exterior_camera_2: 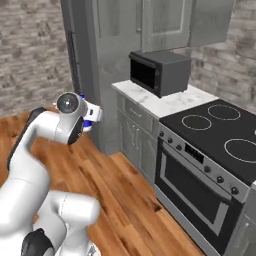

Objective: Pick the bottled water from the counter and place it in the open cabinet.

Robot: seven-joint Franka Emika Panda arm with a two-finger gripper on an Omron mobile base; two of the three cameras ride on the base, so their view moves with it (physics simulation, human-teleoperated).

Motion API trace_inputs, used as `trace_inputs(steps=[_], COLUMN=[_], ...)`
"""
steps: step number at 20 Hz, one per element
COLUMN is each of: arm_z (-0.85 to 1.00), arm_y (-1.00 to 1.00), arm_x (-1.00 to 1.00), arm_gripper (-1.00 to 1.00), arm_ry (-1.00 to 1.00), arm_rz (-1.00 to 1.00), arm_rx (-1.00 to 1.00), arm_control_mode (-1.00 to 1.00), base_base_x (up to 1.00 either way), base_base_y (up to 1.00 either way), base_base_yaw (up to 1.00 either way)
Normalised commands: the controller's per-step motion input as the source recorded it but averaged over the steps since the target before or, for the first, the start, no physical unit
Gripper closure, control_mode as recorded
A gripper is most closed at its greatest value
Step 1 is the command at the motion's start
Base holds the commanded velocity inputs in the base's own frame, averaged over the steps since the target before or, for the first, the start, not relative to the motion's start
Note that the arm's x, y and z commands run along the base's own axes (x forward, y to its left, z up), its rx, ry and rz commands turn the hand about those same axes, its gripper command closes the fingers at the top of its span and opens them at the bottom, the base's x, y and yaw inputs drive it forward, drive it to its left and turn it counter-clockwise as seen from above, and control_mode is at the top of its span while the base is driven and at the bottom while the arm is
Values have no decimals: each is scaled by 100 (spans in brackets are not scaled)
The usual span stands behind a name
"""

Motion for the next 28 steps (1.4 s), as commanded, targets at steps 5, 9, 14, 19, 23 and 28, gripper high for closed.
trace_inputs(steps=[5, 9, 14, 19, 23, 28], arm_z=[0, 0, 0, 0, 0, 0], arm_y=[0, 0, 0, 0, 0, 0], arm_x=[0, 0, 0, 0, 0, 0], arm_gripper=[100, 100, 100, 100, 100, 100], arm_ry=[0, 0, 0, 0, 0, 0], arm_rz=[0, 0, 0, 0, 0, 0], arm_rx=[0, 0, 0, 0, 0, 0], arm_control_mode=[100, 100, 100, 100, 100, 100], base_base_x=[100, 100, 98, 74, 64, 53], base_base_y=[-13, 6, 27, 34, 45, 48], base_base_yaw=[4, 0, -3, -30, -37, -42])
